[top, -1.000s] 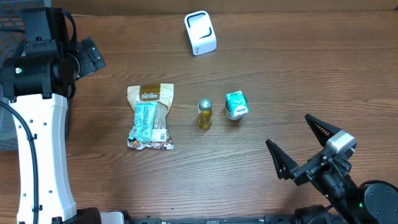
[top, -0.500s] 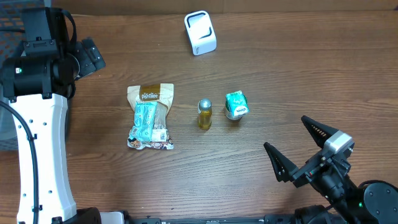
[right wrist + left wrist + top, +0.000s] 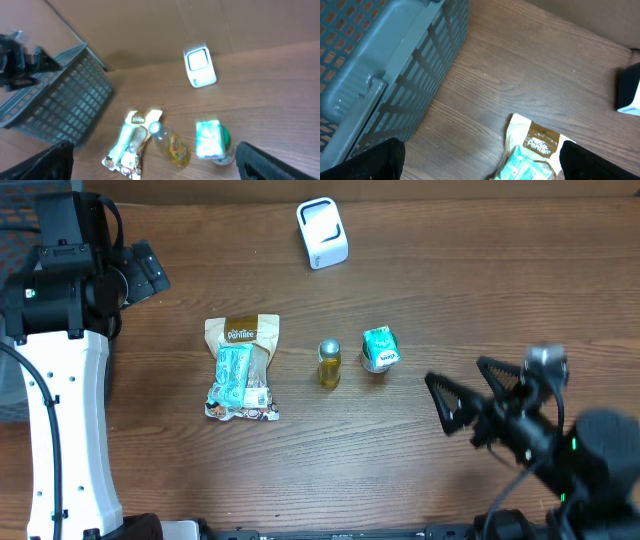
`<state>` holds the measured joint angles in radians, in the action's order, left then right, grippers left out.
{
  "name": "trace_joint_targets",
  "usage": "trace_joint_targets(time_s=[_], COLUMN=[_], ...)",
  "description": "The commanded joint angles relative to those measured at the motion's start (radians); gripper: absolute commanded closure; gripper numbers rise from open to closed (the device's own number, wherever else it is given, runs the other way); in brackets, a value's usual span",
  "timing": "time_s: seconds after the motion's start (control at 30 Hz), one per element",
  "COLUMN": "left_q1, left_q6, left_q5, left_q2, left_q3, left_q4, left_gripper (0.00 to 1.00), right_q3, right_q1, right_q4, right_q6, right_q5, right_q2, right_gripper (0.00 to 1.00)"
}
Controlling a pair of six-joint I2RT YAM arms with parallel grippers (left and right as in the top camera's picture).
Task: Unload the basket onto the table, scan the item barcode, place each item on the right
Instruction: 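Grasp the Kleenex tissue pack on top of the tub with the right gripper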
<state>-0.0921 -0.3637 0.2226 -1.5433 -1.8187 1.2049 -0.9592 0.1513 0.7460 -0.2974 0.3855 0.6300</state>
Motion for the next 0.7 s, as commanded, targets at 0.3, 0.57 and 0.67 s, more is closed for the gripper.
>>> trace_joint_targets(time_s=[0.3, 0.57, 0.67], left_q1=[-0.001, -0.001, -0.001], left_q6=[-0.003, -0.003, -0.003], left_q5=[0.020, 0.020, 0.020], left_q2=[-0.001, -0.001, -0.001], left_q3=[-0.001, -0.001, -0.001], left_q4=[0.001, 0.001, 0.001], left_gripper=[0.00, 0.00, 0.00], right_q3=[-0.359, -0.358, -0.356], right_q1=[0.003, 0.003, 0.003], right_q4=[0.296, 0.309, 0.300], right_q6=[0.025, 0.071, 0.071], right_q5=[-0.010, -0.010, -0.011], right_q2=[0.722, 0.969, 0.978], right_gripper=[0.00, 0.25, 0.54])
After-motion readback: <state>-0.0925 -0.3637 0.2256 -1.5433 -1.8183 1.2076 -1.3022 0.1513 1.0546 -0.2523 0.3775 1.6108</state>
